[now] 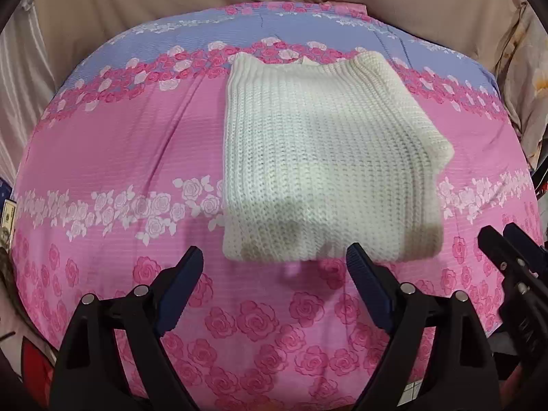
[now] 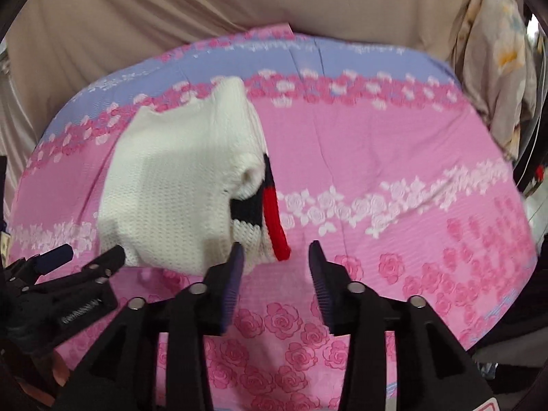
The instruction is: Fold small clothes
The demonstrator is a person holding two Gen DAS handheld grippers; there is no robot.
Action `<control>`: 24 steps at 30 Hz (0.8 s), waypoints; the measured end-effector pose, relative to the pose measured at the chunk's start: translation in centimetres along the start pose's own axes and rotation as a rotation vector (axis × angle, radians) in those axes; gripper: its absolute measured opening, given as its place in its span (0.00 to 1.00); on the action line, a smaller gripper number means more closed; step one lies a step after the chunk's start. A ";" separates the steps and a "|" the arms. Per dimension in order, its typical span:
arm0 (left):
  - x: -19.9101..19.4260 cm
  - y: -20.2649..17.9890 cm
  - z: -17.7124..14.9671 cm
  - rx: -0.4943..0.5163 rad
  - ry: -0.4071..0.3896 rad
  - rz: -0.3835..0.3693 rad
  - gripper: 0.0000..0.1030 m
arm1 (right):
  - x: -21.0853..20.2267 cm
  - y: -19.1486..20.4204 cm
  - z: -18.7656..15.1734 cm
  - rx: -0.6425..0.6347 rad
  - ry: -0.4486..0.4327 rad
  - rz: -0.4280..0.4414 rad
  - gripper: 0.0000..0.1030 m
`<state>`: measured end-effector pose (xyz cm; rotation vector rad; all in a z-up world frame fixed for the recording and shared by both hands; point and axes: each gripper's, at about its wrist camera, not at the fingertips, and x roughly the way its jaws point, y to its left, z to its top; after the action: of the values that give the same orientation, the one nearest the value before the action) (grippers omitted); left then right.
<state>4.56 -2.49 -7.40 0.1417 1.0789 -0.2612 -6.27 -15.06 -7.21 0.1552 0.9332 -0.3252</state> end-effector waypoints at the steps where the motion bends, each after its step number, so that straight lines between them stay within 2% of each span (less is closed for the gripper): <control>1: -0.2 -0.2 -0.2 -0.002 -0.005 0.002 0.81 | -0.1 0.5 -0.1 -0.030 -0.007 -0.002 0.46; 6: -1.3 -0.7 -1.3 -0.018 -0.026 0.047 0.81 | -0.5 1.3 -0.4 -0.071 -0.005 0.001 0.49; 11: -2.1 -0.2 -1.8 -0.068 -0.045 0.052 0.81 | -1.1 1.9 -1.3 -0.067 -0.001 0.002 0.50; 24: -1.5 0.0 -3.2 -0.045 -0.037 0.131 0.81 | 0.3 2.5 -3.1 -0.033 0.028 0.009 0.50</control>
<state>1.20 -1.46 -7.58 0.1659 1.0336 -0.1208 -7.63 -11.90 -9.27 0.1336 0.9644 -0.2994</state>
